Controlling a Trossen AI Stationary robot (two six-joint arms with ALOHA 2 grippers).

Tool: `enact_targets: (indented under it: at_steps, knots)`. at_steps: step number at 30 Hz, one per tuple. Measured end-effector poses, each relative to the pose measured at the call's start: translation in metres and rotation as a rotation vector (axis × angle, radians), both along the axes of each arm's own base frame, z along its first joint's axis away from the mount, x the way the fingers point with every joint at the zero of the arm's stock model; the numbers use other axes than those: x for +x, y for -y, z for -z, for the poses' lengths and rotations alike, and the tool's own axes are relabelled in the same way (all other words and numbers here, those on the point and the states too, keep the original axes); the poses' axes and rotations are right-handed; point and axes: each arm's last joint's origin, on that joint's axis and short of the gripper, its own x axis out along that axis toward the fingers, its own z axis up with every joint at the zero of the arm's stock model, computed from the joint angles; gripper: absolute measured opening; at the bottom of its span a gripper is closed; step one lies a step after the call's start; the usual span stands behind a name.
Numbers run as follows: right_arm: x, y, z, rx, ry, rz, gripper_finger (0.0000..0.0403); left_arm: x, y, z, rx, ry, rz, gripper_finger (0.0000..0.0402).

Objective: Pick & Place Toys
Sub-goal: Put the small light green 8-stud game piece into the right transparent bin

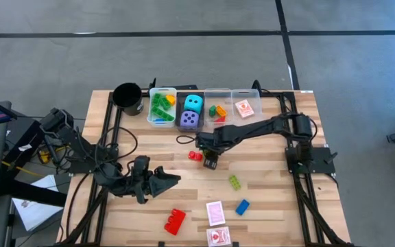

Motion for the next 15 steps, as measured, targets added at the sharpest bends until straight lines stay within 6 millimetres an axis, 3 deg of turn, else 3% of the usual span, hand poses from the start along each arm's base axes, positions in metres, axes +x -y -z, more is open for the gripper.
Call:
enact_targets:
  at_steps: [8, 15]
  knots:
    - [-0.02, -0.022, -0.056, -0.077, 0.087, 0.063, 0.0132, 0.0, 0.0, 0.0, 0.216, -0.023, -0.06, 0.0154]
    - [-0.059, -0.037, -0.128, -0.12, 0.302, 0.377, 0.0132, 0.007, -0.023, -0.008, 0.538, -0.054, -0.238, 0.0154]
